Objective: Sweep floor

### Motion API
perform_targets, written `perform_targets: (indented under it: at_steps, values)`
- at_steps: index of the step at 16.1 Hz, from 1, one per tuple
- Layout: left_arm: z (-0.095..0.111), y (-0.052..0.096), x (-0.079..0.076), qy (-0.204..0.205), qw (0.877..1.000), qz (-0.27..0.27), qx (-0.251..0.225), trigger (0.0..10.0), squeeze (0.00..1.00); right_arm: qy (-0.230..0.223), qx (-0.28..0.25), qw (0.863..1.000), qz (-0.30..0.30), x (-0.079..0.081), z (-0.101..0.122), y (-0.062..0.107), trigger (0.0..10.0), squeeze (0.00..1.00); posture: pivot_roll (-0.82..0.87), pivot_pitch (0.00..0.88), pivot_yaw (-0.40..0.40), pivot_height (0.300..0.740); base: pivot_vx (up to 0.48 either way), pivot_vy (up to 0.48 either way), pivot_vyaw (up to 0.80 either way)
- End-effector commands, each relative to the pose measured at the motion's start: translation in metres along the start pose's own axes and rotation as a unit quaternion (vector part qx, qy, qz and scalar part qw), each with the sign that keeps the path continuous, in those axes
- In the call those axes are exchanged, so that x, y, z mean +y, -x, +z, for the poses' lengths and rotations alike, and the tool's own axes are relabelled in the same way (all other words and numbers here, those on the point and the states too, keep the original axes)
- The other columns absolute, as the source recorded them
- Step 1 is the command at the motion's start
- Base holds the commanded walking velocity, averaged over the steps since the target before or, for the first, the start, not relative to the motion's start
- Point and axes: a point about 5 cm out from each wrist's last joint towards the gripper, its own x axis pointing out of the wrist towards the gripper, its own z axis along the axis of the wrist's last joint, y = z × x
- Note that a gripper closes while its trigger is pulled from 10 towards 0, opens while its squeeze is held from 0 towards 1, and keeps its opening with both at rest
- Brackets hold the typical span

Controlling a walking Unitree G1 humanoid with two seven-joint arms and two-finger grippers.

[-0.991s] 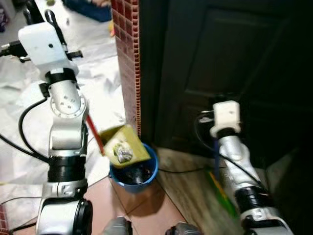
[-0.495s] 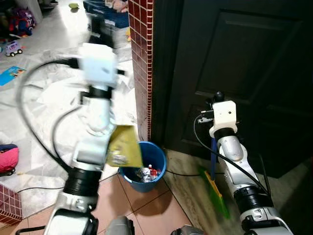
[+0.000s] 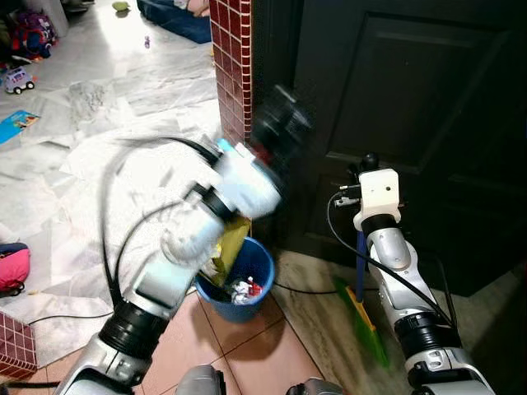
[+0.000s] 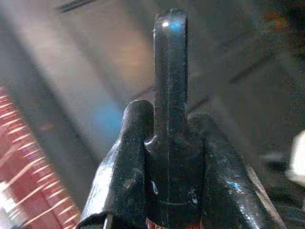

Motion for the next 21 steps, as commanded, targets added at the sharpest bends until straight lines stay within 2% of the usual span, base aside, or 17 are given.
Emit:
perform_targets:
  at_steps: [1,3,7,9,10,11,13,15,18,19,21]
  values:
    - [0.002,0.001,0.004,-0.036,0.999,-0.024,-0.003,10.0,0.0,0.01,-0.025,1.0,-0.002,-0.003,0.011,-0.007,10.0,0.0,0.01,0.0,0.009,0.74,0.0,0.0,0.0]
    - [0.004,-0.001,0.005,-0.028,0.999,-0.023,-0.008,10.0,0.0,0.011,-0.025,1.0,-0.002,-0.003,0.011,-0.007,10.0,0.0,0.01,0.0,0.007,0.74,0.0,0.0,0.0]
    - [0.014,-0.01,0.016,0.004,0.999,0.019,-0.025,10.0,0.0,0.012,-0.024,1.0,-0.001,-0.003,0.01,-0.007,10.0,0.0,0.0,0.0,0.006,0.74,0.0,0.0,0.0]
    - [0.021,-0.015,0.03,0.014,0.998,0.058,-0.036,10.0,0.0,0.012,-0.023,1.0,0.0,-0.003,0.01,-0.007,10.0,0.0,0.0,0.0,0.006,0.74,0.0,0.0,0.0]
    - [0.028,-0.02,0.044,0.014,0.995,0.086,-0.048,10.0,0.0,0.012,-0.022,1.0,0.0,-0.003,0.009,-0.007,10.0,0.0,0.0,0.0,0.006,0.74,0.0,0.0,0.0]
    - [0.033,-0.023,0.052,0.005,0.994,0.098,-0.055,10.0,0.0,0.013,-0.022,1.0,0.001,-0.002,0.008,-0.007,10.0,0.0,0.01,0.0,0.004,0.74,0.0,0.0,0.0]
    - [0.047,-0.029,0.083,-0.022,0.987,0.144,-0.074,10.0,0.0,0.013,-0.019,1.0,0.002,-0.002,0.007,-0.007,10.0,0.0,0.01,0.0,-0.001,0.74,0.0,0.0,0.0]
    - [0.051,-0.028,0.109,-0.076,0.978,0.182,-0.062,10.0,0.0,0.014,-0.016,1.0,0.005,-0.001,0.005,-0.007,10.0,0.0,0.02,0.0,-0.005,0.74,0.0,0.0,0.0]
    - [0.036,-0.008,0.136,-0.136,0.96,0.245,-0.009,10.0,0.0,0.013,-0.013,1.0,0.008,0.001,0.003,-0.007,10.0,0.0,0.03,0.0,-0.005,0.74,0.0,0.0,0.0]
    - [0.034,-0.006,0.138,-0.141,0.958,0.25,-0.001,10.0,0.0,0.012,-0.013,1.0,0.008,0.002,0.003,-0.007,10.0,0.0,0.03,0.0,-0.005,0.74,0.0,0.0,0.0]
    - [0.009,0.012,0.144,-0.164,0.945,0.274,0.067,10.0,0.0,0.003,-0.01,1.0,0.017,0.005,0.001,-0.007,10.0,0.0,0.03,0.0,-0.005,0.74,0.0,0.0,0.0]
